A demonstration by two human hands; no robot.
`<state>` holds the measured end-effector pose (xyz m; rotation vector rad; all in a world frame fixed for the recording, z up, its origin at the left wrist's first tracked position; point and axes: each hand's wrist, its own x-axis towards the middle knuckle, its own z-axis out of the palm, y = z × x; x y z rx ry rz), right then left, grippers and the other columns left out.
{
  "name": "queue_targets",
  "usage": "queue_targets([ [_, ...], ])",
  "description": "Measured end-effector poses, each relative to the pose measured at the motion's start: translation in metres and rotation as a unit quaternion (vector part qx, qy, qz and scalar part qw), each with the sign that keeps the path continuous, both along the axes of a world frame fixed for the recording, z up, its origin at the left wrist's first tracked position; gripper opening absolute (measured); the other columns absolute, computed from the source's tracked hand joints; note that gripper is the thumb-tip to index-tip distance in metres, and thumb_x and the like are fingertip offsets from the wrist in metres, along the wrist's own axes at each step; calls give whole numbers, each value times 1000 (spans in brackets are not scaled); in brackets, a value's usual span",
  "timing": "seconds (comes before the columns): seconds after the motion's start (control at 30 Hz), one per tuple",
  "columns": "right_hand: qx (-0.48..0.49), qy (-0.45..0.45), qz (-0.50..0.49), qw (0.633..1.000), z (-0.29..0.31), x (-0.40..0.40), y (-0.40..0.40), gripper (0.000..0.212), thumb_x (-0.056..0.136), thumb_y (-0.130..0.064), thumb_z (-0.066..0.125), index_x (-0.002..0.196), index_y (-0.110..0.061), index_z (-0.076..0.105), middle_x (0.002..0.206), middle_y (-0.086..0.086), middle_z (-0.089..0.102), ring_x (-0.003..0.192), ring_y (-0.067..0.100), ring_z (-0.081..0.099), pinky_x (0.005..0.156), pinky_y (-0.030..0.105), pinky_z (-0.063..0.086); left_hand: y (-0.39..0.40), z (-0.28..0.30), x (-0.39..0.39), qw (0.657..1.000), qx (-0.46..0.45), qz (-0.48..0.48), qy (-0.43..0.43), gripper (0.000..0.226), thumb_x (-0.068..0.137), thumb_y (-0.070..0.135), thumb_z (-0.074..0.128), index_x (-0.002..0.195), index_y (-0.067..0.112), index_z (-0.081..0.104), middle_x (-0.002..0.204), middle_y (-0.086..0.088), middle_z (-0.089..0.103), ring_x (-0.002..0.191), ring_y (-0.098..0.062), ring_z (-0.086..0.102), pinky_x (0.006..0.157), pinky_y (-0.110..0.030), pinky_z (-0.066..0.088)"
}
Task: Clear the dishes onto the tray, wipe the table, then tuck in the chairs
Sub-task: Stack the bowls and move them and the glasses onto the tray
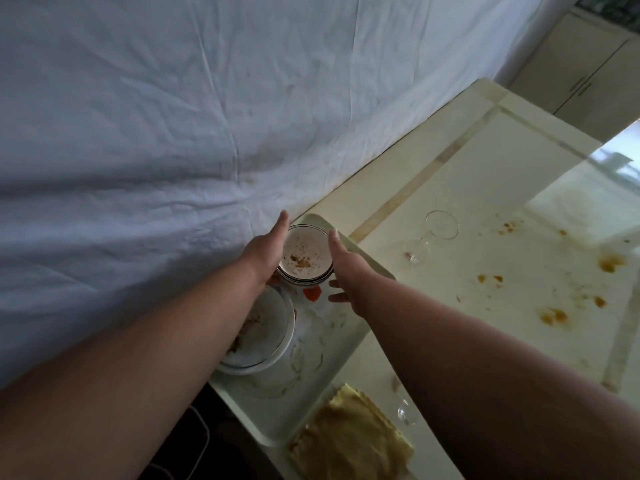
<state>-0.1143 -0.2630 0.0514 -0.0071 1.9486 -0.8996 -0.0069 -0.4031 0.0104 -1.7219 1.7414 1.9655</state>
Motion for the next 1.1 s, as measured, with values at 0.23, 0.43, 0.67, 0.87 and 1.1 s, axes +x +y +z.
queue_targets([
  [0.23, -7, 6, 19, 1000, -9, -12, 4, 105, 89, -96, 35, 162, -22, 49, 155, 4, 58, 129, 30, 62, 76, 38, 64, 7, 32, -3, 999, -44, 24, -11, 127, 70, 108, 31, 142, 10, 65, 142, -14, 68, 130, -36, 63, 115, -52, 48],
  [0.43, -79, 35, -50, 995, 9, -43, 43, 62, 108, -70, 41, 134, -17, 62, 133, 9, 66, 119, 28, 65, 96, 48, 63, 7, 50, -30, 972, -227, -45, -29, 76, 101, 66, 54, 144, 4, 61, 145, -19, 65, 132, -39, 61, 106, -45, 48],
  [0.67, -52, 96, -128, 986, 32, -89, 126, 67, 107, -71, 41, 133, -15, 67, 128, 6, 70, 117, 25, 67, 101, 52, 61, 58, 87, -101, 925, -339, -169, 40, 77, 90, 53, 77, 151, 12, 53, 153, -14, 58, 140, -32, 55, 114, -42, 46],
  [0.87, -15, 119, -120, 986, 39, -96, 181, 61, 108, -67, 45, 130, -15, 67, 125, 7, 71, 115, 26, 68, 103, 54, 60, 120, 72, -168, 878, -358, -317, 11, 94, 83, 54, 85, 154, 12, 41, 149, -16, 54, 135, -37, 57, 112, -49, 51],
  [1.1, 86, 142, 96, 982, 25, -79, 241, 95, 75, -94, 65, 141, -26, 67, 133, -4, 70, 119, 19, 67, 110, 48, 56, 155, 44, -235, 831, -385, -401, -24, 122, 79, 56, 89, 167, 8, 20, 165, -20, 41, 150, -39, 46, 121, -49, 44],
])
